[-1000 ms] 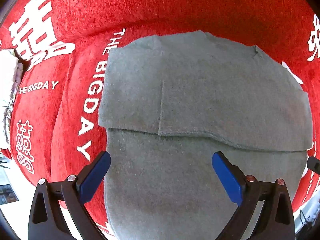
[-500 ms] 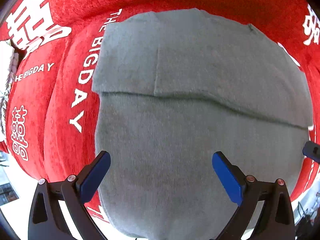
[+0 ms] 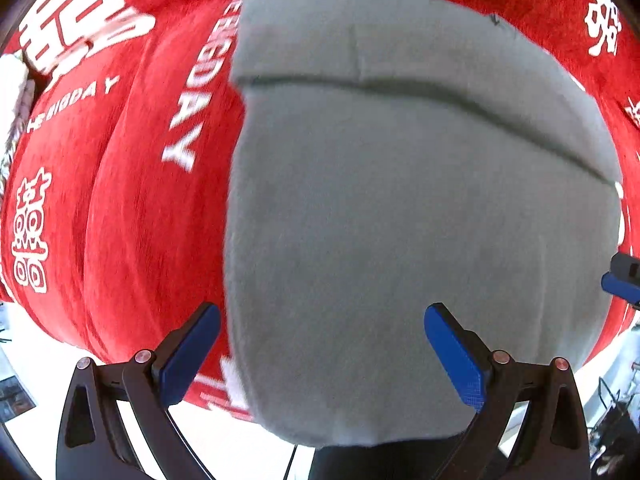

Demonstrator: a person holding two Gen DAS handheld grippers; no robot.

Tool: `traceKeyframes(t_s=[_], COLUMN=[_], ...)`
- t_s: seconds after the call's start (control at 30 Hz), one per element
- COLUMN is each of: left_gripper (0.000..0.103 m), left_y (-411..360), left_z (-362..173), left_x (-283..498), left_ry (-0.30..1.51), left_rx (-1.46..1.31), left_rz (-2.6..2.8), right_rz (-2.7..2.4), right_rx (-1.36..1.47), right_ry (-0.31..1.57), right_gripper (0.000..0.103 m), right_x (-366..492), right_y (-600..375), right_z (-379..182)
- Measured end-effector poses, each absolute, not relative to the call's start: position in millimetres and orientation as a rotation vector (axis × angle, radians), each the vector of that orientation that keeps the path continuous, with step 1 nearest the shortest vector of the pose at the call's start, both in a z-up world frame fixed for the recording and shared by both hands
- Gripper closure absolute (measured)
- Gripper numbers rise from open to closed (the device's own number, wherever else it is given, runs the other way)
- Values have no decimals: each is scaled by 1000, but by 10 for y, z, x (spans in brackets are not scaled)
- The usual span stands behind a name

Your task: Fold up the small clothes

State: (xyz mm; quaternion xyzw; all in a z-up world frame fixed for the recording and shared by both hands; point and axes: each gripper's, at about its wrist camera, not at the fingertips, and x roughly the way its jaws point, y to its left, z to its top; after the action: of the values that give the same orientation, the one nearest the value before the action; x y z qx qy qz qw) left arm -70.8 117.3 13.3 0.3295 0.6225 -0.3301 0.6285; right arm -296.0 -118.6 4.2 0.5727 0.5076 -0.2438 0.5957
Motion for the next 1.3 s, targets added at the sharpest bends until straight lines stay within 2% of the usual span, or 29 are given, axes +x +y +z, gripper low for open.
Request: traceKeyframes(t_s=[0.53, 0.73, 0.9, 1.0, 1.03, 1.07, 1.1, 1.13, 1.3], left_gripper=[1, 1, 2, 25, 37, 45, 67, 92, 91], left_y=[2100, 2269, 2321, 2338, 2357, 2379, 2396, 2401, 2379], left_z=[-137, -416, -504, -510, -510, -487, -462, -438, -122], left_x=[-1049, -1175, -1302, -1322, -1342, -1344, -1349, -1345, -1325], left_ry=[1595, 1689, 1699, 1694, 1691, 1694, 1708, 1720, 1758], left_rx=[748, 717, 691, 692, 685, 673, 660, 652, 565], left_rz=[-832, -845, -845, -836, -831, -840, -861, -880, -979], right_rz=[-490, -490, -518, -501, -487, -473, -470, -466, -397], right_rx=[1444, 1468, 1458, 1481, 1504, 1529, 1541, 1545, 1622], right_ry=[1211, 1342, 1412, 1385, 1362, 1334, 1323, 1308, 1167], right_gripper=[23, 24, 24, 35, 50, 72, 87, 92, 93], right_x=[-3572, -3927, -4052, -4061, -4056, -4055, -4057, -4066, -4107], right_y=[-467, -161, -17, 28, 40, 50, 65, 82, 50], right_z=[-160, -522, -918, -1046, -1062, -1051, -1031, -983, -645])
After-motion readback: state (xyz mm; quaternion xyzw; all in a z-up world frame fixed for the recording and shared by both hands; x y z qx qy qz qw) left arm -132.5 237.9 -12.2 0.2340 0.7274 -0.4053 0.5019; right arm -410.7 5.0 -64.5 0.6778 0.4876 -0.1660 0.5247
